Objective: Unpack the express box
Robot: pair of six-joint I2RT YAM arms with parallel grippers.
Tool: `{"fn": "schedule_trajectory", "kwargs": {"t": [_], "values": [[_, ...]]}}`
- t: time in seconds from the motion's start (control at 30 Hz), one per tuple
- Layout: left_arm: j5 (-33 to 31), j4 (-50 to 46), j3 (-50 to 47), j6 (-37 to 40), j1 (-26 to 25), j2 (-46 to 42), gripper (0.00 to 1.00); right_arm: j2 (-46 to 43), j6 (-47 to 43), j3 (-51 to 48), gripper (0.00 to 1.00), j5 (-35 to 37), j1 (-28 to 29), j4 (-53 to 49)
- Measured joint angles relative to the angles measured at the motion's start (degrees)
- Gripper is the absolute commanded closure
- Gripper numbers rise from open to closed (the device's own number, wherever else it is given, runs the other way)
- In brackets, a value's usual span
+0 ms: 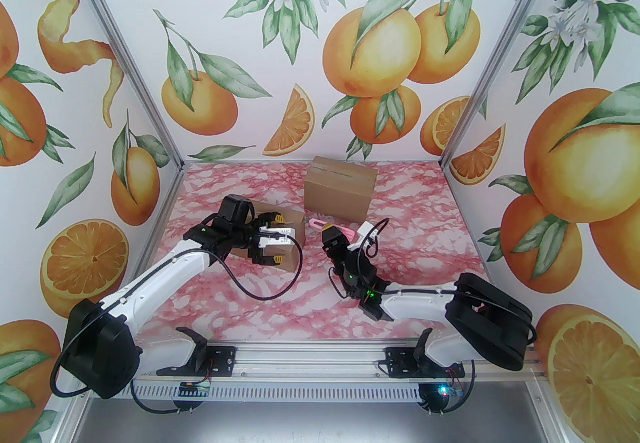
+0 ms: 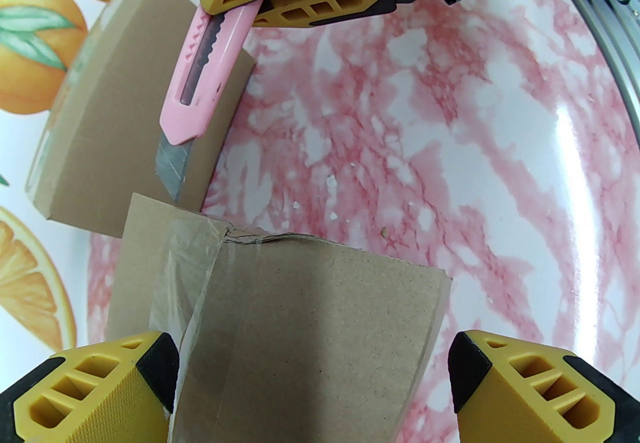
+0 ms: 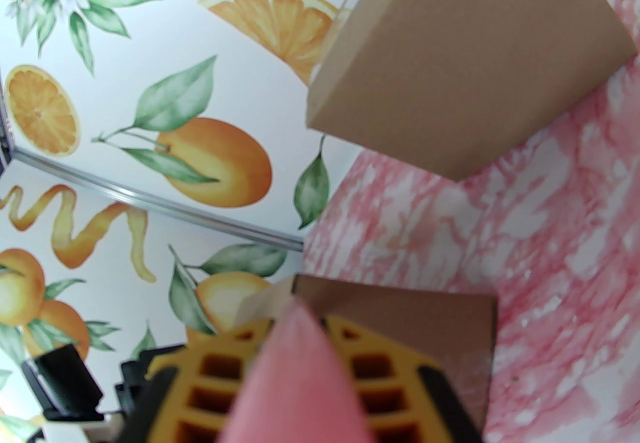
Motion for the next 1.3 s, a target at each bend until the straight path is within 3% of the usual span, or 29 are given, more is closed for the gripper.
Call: {"fn": "schedule_trajectory", "kwargs": {"t": [1.3], "values": [[-0.8,2.1,-1.8,-1.2,0.0,-0.3,0.07,2.6,3.5,-1.8,1.0,0.6,0.7,6.0]]}}
